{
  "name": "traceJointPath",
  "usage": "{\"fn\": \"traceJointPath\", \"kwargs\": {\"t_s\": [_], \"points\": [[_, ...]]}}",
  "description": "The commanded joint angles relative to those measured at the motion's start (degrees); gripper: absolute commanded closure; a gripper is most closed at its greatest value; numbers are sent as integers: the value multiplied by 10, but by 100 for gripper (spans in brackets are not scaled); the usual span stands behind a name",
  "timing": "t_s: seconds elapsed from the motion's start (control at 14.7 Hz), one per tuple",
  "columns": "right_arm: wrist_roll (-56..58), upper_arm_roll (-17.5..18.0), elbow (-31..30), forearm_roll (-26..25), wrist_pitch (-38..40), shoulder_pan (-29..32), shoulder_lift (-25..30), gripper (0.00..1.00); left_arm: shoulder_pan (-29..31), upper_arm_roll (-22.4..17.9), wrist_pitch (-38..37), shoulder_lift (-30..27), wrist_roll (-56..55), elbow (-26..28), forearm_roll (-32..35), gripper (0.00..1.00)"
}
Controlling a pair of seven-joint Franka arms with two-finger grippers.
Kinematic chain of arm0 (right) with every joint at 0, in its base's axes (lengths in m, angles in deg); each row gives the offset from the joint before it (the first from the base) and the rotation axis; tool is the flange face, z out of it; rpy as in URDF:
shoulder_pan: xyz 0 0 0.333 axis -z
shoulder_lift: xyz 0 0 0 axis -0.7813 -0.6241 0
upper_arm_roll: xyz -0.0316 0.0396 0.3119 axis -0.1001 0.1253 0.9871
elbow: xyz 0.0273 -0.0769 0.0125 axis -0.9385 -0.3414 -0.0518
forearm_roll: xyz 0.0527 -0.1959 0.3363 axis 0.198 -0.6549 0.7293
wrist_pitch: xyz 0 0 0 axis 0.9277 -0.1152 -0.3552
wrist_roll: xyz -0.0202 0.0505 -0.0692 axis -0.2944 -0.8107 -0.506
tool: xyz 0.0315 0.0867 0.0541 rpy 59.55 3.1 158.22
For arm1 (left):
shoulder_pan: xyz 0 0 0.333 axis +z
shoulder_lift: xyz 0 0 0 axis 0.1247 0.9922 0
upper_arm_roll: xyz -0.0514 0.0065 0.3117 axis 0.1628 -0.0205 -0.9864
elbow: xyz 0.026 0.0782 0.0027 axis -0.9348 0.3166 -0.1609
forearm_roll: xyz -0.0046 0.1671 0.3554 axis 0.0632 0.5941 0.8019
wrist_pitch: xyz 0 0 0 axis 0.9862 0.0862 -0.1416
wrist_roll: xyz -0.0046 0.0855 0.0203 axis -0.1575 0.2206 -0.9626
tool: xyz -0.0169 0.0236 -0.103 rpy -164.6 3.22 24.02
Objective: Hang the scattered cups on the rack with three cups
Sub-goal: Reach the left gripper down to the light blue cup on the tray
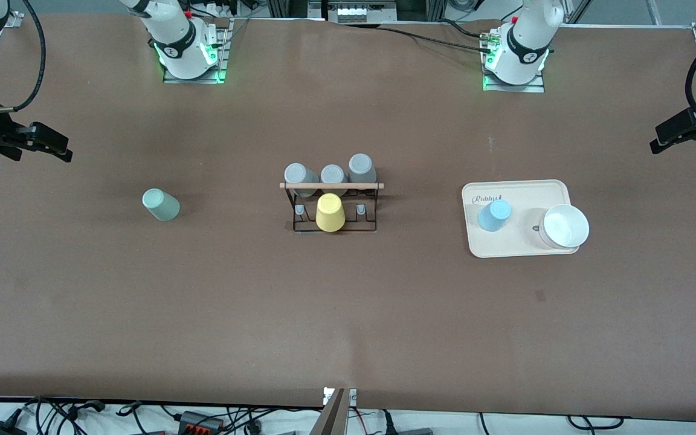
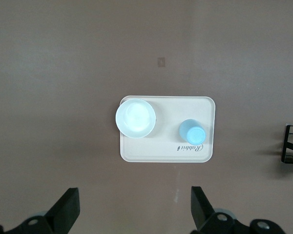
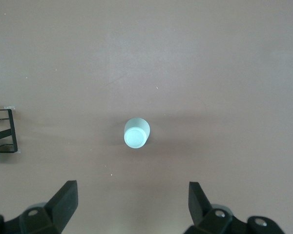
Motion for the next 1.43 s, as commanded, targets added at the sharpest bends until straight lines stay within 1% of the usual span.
{"fn": "traceJointPath", "kwargs": {"t_s": [0.0, 0.27, 0.34, 0.48, 0.55, 0.61, 0.68, 0.82, 0.95, 1.09, 1.23, 1.36], "points": [[9, 6, -6, -7, 9, 5, 11, 0, 3, 3, -11, -3, 3, -5, -9, 0], [8, 7, -1, -7, 8, 5, 11, 0, -3, 7, -10, 9, -1, -5, -10, 0], [8, 7, -1, -7, 6, 5, 10, 0, -5, 11, -9, 18, -12, -4, -10, 0], [7, 7, -1, -6, 4, 7, 10, 0, -6, 32, -2, 34, -48, -4, -21, 0], [7, 7, -1, -6, 2, 7, 9, 0, -7, 35, -1, 38, -55, -1, -21, 0], [7, 7, -1, -5, 3, 5, 7, 0, -11, 36, 6, 40, -56, 16, -22, 0], [7, 7, -1, -5, 5, 5, 5, 0, -12, 37, 28, 40, -56, 39, -27, 0], [6, 7, -1, -5, 4, 5, 4, 0, -12, 49, 97, 38, -63, 102, -29, 0], [6, 7, 1, -6, 2, 7, 4, 0, -12, 63, 147, 43, -91, 149, -29, 0], [2, 7, 1, -6, 1, 7, 3, 0, -12, 79, 221, 49, -112, 214, -29, 0], [2, 7, 1, -6, 1, 5, 2, 0, -12, 104, 301, 60, -146, 271, -29, 0], [2, 7, 1, -6, 1, 5, 0, 0, -12, 115, 356, 79, -166, 307, -29, 0]]}}
